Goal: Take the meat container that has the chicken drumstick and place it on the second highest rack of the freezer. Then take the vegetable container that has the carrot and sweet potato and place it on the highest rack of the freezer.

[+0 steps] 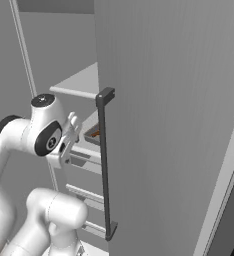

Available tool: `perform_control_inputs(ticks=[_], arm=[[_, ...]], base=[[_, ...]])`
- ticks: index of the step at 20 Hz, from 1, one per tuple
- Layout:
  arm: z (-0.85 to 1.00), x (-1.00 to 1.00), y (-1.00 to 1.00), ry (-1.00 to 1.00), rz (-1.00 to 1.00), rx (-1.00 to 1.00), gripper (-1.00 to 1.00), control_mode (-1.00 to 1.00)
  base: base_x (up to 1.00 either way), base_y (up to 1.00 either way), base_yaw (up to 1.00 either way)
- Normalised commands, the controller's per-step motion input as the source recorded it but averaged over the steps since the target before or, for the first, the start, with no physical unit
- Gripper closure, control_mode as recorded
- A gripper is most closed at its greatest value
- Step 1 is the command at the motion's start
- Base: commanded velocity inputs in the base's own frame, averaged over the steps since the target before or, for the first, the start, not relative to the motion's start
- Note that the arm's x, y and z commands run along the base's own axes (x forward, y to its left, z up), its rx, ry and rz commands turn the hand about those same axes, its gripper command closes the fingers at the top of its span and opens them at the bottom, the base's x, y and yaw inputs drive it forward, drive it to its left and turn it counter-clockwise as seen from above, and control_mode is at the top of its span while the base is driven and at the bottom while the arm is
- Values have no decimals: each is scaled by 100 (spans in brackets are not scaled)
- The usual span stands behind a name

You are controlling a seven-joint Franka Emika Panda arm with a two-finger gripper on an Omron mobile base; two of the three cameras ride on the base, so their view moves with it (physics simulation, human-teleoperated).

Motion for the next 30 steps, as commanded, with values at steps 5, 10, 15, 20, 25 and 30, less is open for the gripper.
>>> perform_control_inputs(ticks=[5, 10, 15, 20, 25, 30], arm=[[37, -42, 6, 2, 4, 0, -100, -100], [40, -63, 0, 0, 0, -1, -100, -100], [26, -64, 0, 0, 0, -3, -100, -100], [18, -39, 0, 0, 0, -3, -100, -100], [8, -6, 0, -4, 0, 0, -100, -100], [0, -2, 0, -5, 0, 0, -100, 100]], base=[[0, 0, 0], [0, 0, 0], [0, 0, 0], [0, 0, 0], [0, 0, 0], [-6, 0, 0]])
